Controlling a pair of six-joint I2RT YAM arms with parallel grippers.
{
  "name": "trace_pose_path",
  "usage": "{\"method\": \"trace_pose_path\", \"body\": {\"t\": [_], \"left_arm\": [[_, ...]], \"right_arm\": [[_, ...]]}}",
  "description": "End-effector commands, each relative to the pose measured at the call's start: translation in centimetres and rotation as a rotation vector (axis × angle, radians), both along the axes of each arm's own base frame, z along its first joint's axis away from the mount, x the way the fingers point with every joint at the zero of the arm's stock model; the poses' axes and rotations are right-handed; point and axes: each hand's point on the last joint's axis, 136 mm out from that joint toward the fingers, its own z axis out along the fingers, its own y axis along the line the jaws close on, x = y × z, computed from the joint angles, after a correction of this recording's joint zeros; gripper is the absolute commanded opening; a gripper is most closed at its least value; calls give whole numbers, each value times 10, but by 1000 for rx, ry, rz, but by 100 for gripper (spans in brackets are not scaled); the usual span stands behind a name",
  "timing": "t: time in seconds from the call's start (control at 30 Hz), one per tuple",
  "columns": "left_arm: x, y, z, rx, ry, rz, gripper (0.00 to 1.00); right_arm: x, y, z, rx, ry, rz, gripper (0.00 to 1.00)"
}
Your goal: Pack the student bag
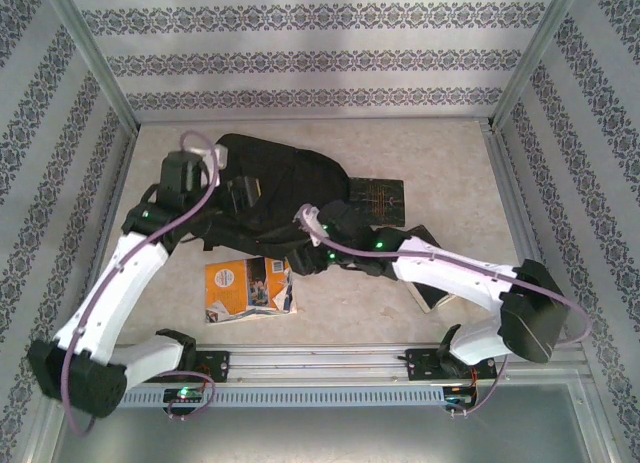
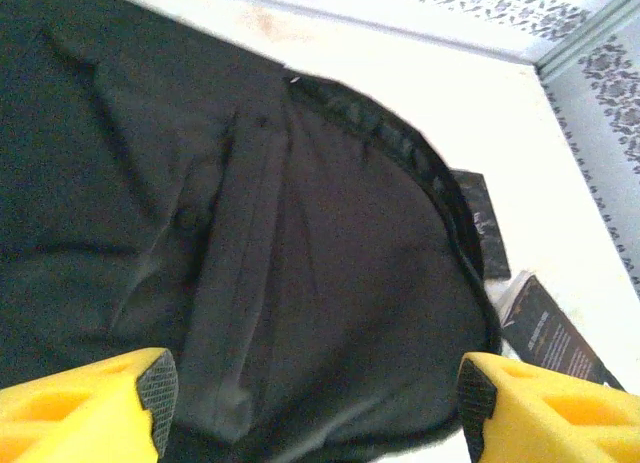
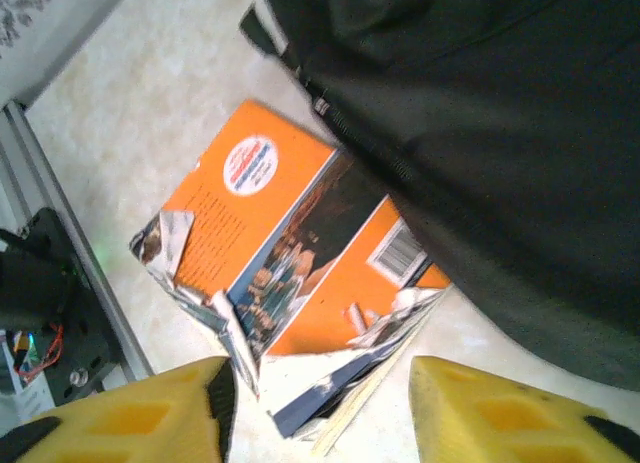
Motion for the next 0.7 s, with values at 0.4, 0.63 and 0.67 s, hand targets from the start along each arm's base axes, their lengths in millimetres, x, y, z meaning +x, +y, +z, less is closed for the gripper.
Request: {"method": "trace_pose_path", "body": {"t": [0.4,0.63,0.67], "left_arm": [[-61,90,-177,101,492,569,82],[-69,77,-203,24,560,557,82],[-69,76,-202,15,553,552,82]], "right_arm": [[-62,37,-99,-323,7,310,31],[-47,9,-146,-543,36,218,18],[-41,2,-151,-577,28,187,15]]}}
